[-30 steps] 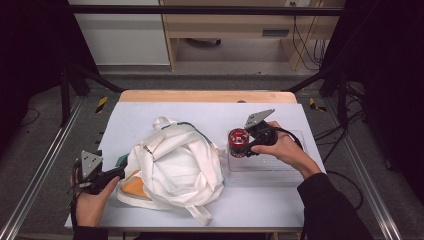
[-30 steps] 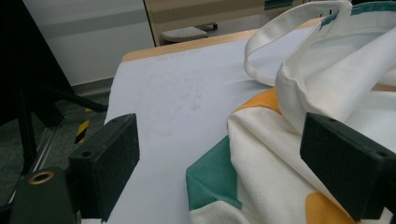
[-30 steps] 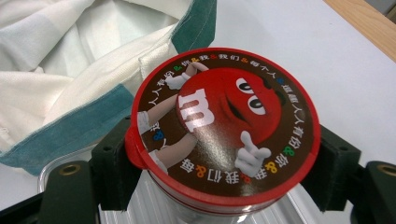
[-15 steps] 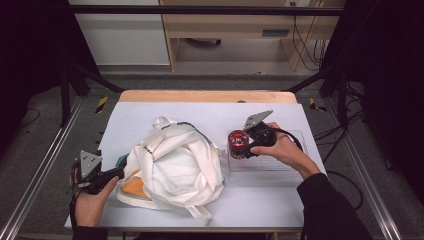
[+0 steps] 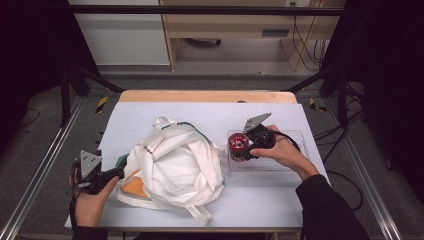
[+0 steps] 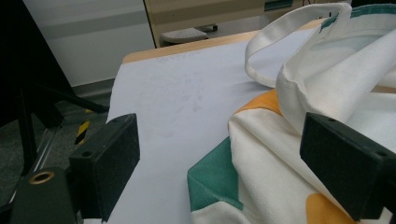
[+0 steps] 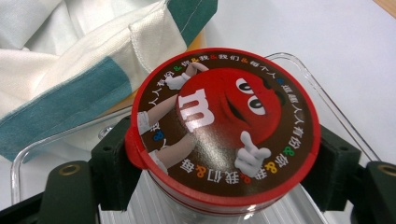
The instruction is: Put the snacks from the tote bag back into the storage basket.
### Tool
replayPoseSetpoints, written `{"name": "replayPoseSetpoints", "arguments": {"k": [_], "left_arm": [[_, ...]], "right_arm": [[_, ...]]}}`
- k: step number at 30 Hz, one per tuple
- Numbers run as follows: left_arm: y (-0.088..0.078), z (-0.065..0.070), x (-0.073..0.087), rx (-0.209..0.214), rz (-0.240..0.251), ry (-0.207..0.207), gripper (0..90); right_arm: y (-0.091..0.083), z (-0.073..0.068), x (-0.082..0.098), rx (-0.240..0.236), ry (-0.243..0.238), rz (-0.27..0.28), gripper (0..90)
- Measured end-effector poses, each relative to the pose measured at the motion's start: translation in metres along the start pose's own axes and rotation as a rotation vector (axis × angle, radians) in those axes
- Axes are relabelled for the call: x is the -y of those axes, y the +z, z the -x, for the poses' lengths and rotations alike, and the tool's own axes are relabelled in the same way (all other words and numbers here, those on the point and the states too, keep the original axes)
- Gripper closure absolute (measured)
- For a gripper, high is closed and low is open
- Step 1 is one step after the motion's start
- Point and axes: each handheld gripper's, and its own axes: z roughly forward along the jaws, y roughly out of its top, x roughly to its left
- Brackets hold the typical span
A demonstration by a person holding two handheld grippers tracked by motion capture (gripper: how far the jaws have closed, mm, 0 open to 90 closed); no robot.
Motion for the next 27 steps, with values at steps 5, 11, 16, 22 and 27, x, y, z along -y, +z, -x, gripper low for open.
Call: {"name": "replayPoseSetpoints", "arguments": {"k": [5,11,16,22,27], "left_arm": [[-0.0006,-0.0011,0.0,-0.001,0.002,-0.003,11.9],[-0.0009,-0.0013,-0.0003,-0.001,0.003,-0.002,11.9],[-0.0008,-0.0008,-0.0004,-0.001,0.003,-0.002,11.9],[-0.0008,-0.0009,-0.0004,0.0,0.002,-0.002,12.0],[-0.0008,-0.0009,-0.0005,-0.001,0.003,-0.001,12.0]], "right_arm": [[0.0027,0.0009,0.0018,-0.004,0.002,-0.02,24.9],[0.0048,0.0022,0.0036,-0.002,0.005,-0.027,24.9],[0.0057,0.003,0.0048,-0.003,0.007,-0.03,24.9],[0.0076,0.003,0.0051,-0.003,0.008,-0.039,24.9],[0.0099,0.0036,0.0052,0.0,0.009,-0.048,24.9]]}}
